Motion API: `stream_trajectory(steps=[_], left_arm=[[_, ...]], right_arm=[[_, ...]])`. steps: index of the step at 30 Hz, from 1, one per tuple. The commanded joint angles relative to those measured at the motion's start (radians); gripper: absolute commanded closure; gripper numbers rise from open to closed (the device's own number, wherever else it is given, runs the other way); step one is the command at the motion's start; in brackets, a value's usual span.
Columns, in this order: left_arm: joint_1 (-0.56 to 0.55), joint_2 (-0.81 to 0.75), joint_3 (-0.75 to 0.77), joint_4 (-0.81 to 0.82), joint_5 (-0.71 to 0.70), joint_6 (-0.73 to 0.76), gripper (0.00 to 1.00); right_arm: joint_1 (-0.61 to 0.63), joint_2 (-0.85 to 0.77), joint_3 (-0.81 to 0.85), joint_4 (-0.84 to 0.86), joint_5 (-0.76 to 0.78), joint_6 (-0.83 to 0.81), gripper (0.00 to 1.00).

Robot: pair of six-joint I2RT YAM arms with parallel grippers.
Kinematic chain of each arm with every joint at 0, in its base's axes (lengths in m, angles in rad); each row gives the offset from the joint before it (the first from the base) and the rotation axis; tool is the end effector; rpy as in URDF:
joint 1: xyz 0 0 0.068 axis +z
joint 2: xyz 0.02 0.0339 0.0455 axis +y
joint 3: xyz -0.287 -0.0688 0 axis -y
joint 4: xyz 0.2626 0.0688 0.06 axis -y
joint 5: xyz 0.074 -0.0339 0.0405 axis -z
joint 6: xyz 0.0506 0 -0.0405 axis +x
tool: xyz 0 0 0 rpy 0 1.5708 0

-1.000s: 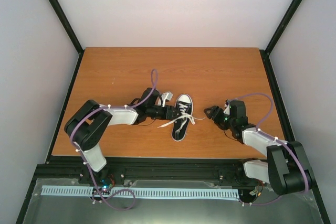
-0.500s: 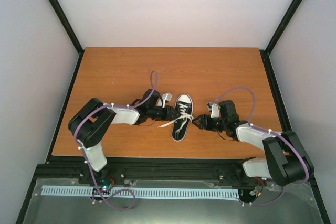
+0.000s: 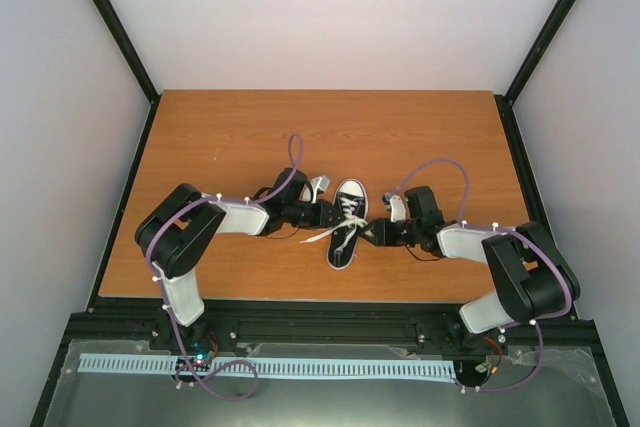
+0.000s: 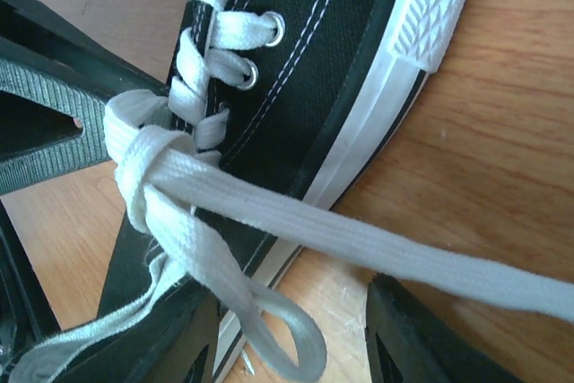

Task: Tie the shoes

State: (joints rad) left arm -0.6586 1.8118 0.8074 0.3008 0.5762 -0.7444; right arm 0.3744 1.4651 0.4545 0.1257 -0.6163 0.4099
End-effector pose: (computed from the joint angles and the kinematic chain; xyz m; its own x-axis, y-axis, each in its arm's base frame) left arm 0.2748 -0.2475 0.1275 -0.9466 0.0142 -0.3220 0.2724 0.5690 -0.7759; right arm 0.2249 0.1198 0.1191 -0.9153 -0.0103 -0.4026 -0.2992 0.6866 0.6627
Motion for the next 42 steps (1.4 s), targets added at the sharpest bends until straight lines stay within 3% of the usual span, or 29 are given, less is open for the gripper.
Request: stream_trajectory(steps=[1,5,8,22,42], left_arm=[[-0.004,0.024,0.036,0.018,-0.005,-0.015,0.81],[-0.004,0.018,0.032,0.023,-0.024,-0.023,0.98],[-0.004,-0.011,0.02,0.011,-0.074,-0.021,0.99],[0.032,-0.064,-0.018,-0.036,-0.176,-0.05,0.99],[0.129,-0.107,-0.06,-0.075,-0.211,-0.023,0.99]], right_arm=[[0.011,0.026,0.03,0.03,-0.018,-0.041,0.6],[0.011,0.027,0.028,0.006,-0.012,-0.055,0.83],[0.01,0.008,0.02,-0.013,0.0,-0.053,0.97],[0.008,-0.06,0.023,-0.208,0.14,-0.014,0.97],[-0.016,-0.058,-0.035,-0.229,0.191,0.031,0.97]])
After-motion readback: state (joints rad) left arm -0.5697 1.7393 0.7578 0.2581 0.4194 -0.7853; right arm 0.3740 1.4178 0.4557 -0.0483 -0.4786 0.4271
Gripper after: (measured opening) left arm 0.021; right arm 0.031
